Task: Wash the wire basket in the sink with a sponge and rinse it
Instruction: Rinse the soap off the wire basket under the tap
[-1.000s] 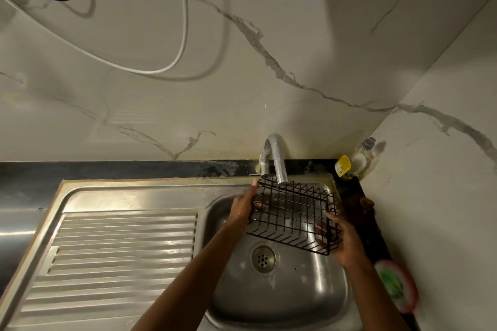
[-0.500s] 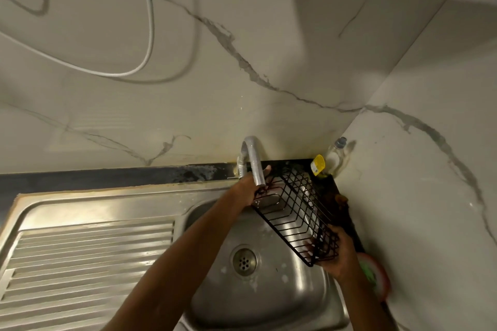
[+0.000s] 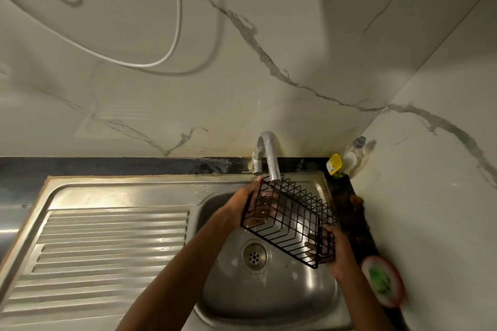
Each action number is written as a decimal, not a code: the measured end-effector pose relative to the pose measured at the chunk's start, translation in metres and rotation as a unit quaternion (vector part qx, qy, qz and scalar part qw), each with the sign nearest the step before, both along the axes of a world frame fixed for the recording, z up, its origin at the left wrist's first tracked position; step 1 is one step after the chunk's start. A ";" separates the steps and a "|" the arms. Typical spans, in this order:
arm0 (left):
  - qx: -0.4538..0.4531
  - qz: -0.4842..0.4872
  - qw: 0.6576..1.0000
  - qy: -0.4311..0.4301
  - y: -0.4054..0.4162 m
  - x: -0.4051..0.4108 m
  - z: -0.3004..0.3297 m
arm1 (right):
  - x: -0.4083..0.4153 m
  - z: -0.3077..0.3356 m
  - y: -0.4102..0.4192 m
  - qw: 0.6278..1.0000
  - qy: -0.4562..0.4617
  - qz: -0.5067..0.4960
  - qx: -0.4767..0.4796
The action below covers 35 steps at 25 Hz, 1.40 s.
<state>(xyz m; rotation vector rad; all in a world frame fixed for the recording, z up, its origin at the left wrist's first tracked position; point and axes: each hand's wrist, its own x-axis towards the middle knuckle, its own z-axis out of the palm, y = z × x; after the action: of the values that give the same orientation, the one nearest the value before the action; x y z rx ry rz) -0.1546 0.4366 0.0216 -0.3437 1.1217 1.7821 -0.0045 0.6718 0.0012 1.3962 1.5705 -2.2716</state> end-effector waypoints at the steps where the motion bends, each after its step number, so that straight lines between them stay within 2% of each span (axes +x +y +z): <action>1: 0.014 0.023 1.000 -0.005 -0.011 0.004 -0.002 | -0.007 0.000 -0.005 1.000 -0.002 0.011 0.022; 5: 0.037 0.164 0.985 -0.039 -0.038 0.019 0.003 | -0.055 0.004 -0.029 0.990 -0.030 0.116 0.080; 8: -0.008 0.200 0.979 -0.036 -0.044 0.021 0.017 | -0.092 0.007 -0.057 0.980 -0.020 0.157 0.119; 11: -0.056 0.205 0.977 -0.002 -0.039 0.022 0.025 | -0.112 0.017 -0.083 0.974 -0.057 0.212 0.052; 15: -0.066 0.233 0.970 0.019 -0.020 0.029 0.036 | -0.138 0.034 -0.095 0.937 -0.102 0.334 0.006; 16: -0.072 0.249 0.965 0.023 -0.013 0.032 0.037 | -0.141 0.036 -0.098 0.934 -0.109 0.341 0.015; 19: -0.113 0.290 0.950 0.029 0.008 0.043 0.041 | -0.133 0.032 -0.098 0.950 -0.020 0.309 0.031; 24: -0.155 0.350 0.924 0.005 0.005 0.040 0.028 | -0.164 0.041 -0.117 0.921 -0.121 0.370 0.010; 30: -0.156 0.419 0.893 -0.053 0.005 0.030 0.030 | -0.154 0.050 -0.103 0.896 -0.067 0.438 -0.030; 32: -0.150 0.428 0.889 -0.069 0.008 0.025 0.029 | -0.155 0.054 -0.100 0.887 -0.074 0.455 -0.024; 35: -0.155 0.413 0.894 -0.072 0.019 0.022 0.026 | -0.161 0.055 -0.096 0.893 -0.101 0.437 -0.038</action>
<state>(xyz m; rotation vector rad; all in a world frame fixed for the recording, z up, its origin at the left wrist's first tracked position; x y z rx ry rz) -0.1322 0.4553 0.0476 -1.2824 1.2459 2.2301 -0.1655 0.5762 0.0564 0.6397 1.5603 -1.5585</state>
